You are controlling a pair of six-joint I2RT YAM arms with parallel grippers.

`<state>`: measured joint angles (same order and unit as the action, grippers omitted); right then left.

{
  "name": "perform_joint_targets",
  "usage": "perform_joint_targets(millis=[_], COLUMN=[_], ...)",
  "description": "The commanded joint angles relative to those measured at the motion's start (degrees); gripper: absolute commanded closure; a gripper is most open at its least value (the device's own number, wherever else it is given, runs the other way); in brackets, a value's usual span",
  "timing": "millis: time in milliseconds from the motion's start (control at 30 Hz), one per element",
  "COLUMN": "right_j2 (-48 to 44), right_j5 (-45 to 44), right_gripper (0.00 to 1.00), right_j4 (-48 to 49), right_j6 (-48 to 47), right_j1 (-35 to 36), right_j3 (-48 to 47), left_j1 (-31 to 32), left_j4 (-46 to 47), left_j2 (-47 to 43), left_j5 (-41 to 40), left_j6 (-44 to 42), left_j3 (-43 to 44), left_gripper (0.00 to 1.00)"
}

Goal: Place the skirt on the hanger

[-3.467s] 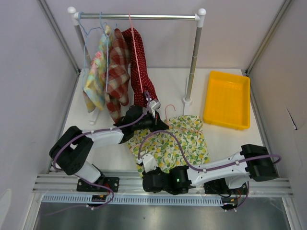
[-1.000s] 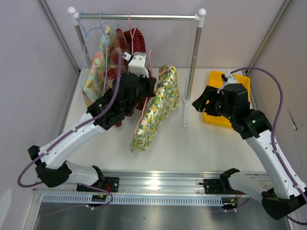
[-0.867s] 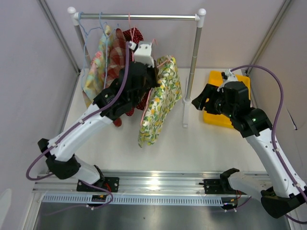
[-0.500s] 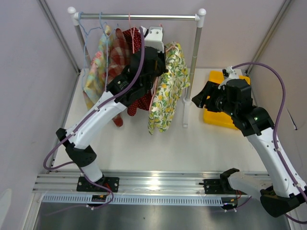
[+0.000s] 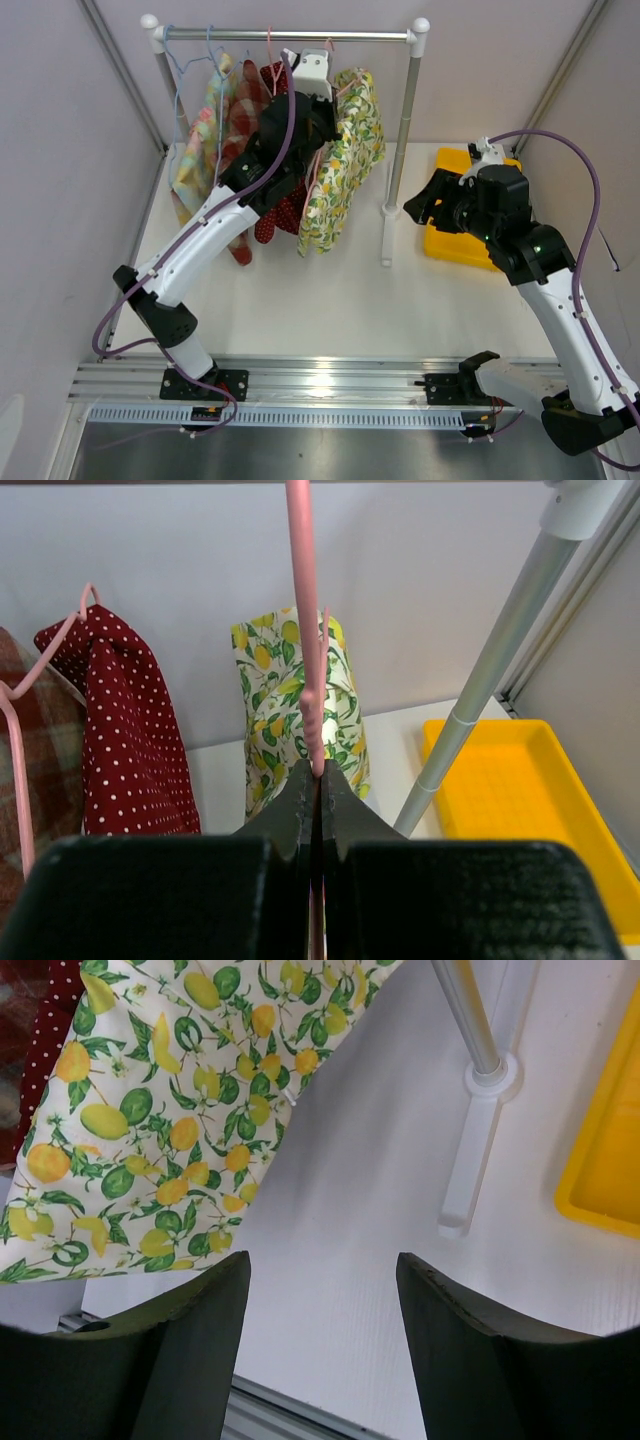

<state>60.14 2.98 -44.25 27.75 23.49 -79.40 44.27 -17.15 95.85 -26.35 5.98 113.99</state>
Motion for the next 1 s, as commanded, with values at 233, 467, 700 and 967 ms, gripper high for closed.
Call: perform_joint_targets(millis=[233, 467, 700, 967], right_j2=[-0.6, -0.5, -0.4, -0.5], right_j5=[3.1, 3.3, 3.4, 3.3], right_gripper=[0.33, 0.33, 0.33, 0.33], right_j4=[2.9, 2.6, 2.7, 3.2], right_j6=[-1.9, -2.1, -2.2, -2.1], right_j1=[-0.6, -0.9, -1.0, -1.1], right_j3=[-0.5, -0.5, -0.3, 1.1], left_j1=[-3.7, -7.2, -8.1, -8.2], left_j4=[5.4, -0.9, -2.5, -3.1], left_j2=[0.9, 7.6, 10.2, 9.1], left_j5=[0.9, 5.7, 8.6, 9.6], left_j6=[-1.8, 0.3, 2.3, 4.0], left_j3=[8.7, 17.5, 17.0, 13.9], left_gripper=[1.00, 1.00, 1.00, 0.93])
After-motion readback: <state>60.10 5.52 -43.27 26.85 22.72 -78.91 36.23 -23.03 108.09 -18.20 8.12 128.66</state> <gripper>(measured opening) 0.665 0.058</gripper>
